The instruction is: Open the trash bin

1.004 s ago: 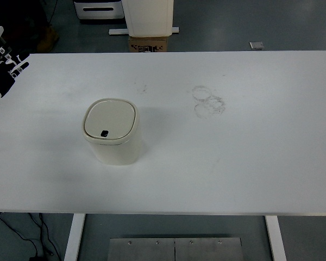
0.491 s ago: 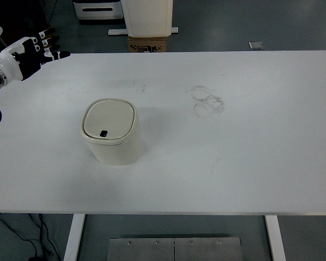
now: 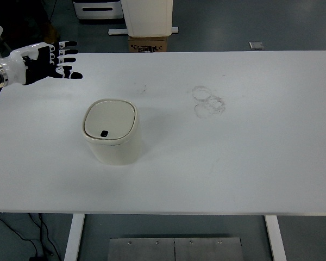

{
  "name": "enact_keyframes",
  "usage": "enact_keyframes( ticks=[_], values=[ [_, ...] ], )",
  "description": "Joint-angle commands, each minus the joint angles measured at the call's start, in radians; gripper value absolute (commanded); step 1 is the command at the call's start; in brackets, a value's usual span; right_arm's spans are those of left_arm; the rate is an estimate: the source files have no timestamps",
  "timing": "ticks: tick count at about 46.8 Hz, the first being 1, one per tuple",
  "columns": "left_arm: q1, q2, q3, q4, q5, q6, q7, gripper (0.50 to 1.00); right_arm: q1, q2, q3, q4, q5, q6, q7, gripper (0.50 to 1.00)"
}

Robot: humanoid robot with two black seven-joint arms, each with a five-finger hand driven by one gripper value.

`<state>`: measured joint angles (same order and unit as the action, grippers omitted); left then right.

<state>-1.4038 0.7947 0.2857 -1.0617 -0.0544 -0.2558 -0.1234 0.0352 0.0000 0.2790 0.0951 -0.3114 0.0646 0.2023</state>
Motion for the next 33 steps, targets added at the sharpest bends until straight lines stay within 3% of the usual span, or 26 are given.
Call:
enact_keyframes(
  ticks=[1,7,18,24,33],
  values=[
    [-0.035,0.003,0.030,-0.023,0.001,-0.026,0.001,1.000,0.000,0.000,0.000,0.000,0.000,0.000,0.000,0.991],
    [-0.102,0.003,0.084,-0.090,0.004,-0.030,0.008,1.000,0.000,0.000,0.000,0.000,0.000,0.000,0.000,0.991],
    [-0.227,0.004,0.154,-0.204,0.004,-0.031,0.091,1.000,0.000,0.000,0.000,0.000,0.000,0.000,0.000,0.991],
    [-0.293,0.003,0.219,-0.238,0.004,-0.037,0.100,1.000,0.000,0.000,0.000,0.000,0.000,0.000,0.000,0.991],
    [-0.374,0.004,0.273,-0.303,0.004,-0.102,0.134,1.000,0.000,0.000,0.000,0.000,0.000,0.000,0.000,0.991]
  ],
)
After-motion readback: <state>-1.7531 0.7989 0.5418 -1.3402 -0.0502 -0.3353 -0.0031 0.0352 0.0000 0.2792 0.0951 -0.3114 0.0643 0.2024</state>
